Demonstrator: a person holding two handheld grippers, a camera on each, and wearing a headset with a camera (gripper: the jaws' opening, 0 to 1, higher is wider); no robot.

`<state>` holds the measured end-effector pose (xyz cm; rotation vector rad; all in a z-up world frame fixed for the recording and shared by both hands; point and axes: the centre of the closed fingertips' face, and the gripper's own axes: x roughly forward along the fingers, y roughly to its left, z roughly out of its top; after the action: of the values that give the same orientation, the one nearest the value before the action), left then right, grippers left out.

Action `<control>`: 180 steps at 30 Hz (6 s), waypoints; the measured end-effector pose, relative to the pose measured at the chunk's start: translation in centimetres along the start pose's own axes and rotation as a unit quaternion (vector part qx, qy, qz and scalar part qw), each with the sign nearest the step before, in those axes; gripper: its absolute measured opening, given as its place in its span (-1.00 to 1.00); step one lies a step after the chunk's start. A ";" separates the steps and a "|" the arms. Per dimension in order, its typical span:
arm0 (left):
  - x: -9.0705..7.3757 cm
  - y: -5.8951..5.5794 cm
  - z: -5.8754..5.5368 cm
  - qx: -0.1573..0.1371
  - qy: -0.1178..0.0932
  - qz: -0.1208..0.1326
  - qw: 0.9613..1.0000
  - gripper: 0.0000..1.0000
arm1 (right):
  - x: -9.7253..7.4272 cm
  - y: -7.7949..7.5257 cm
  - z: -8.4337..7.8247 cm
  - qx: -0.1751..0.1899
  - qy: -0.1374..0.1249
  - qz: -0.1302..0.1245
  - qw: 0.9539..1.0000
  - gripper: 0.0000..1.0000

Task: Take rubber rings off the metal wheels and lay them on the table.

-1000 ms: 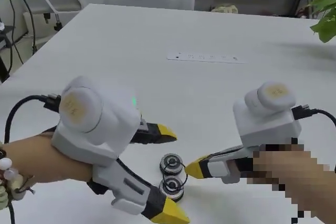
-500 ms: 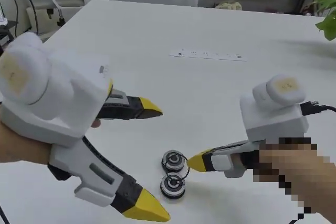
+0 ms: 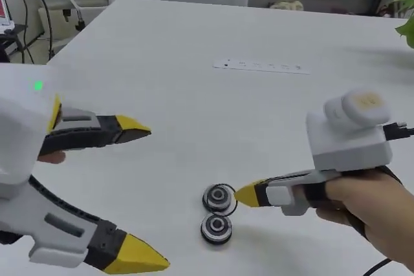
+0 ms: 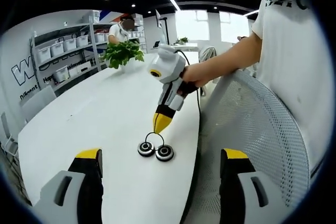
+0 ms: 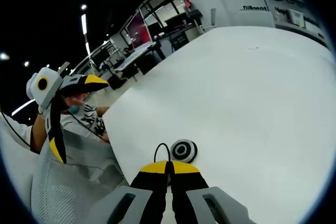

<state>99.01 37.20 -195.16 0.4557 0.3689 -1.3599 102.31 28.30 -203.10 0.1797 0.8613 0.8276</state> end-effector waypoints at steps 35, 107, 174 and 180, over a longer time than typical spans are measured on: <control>-0.5 -0.7 -4.8 -0.094 0.002 0.064 0.994 0.83 | 2.6 4.5 0.3 -0.045 -0.033 0.083 0.995 -1.00; -0.3 -0.7 -5.2 -0.107 0.005 0.064 0.992 0.69 | 1.2 3.1 4.0 -0.165 -0.099 0.034 0.981 -0.29; 7.9 0.9 1.7 0.040 -0.013 -0.056 0.998 0.11 | 2.5 0.1 -4.9 -0.288 0.080 0.063 0.952 -0.52; 10.5 0.7 -0.3 0.025 0.009 -0.064 0.998 0.00 | 2.6 0.2 -5.0 -0.296 0.080 0.064 0.950 -0.56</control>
<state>101.53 28.62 -200.64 0.4935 0.3845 -1.4924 99.50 29.39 -207.85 -0.3680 0.7217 1.1991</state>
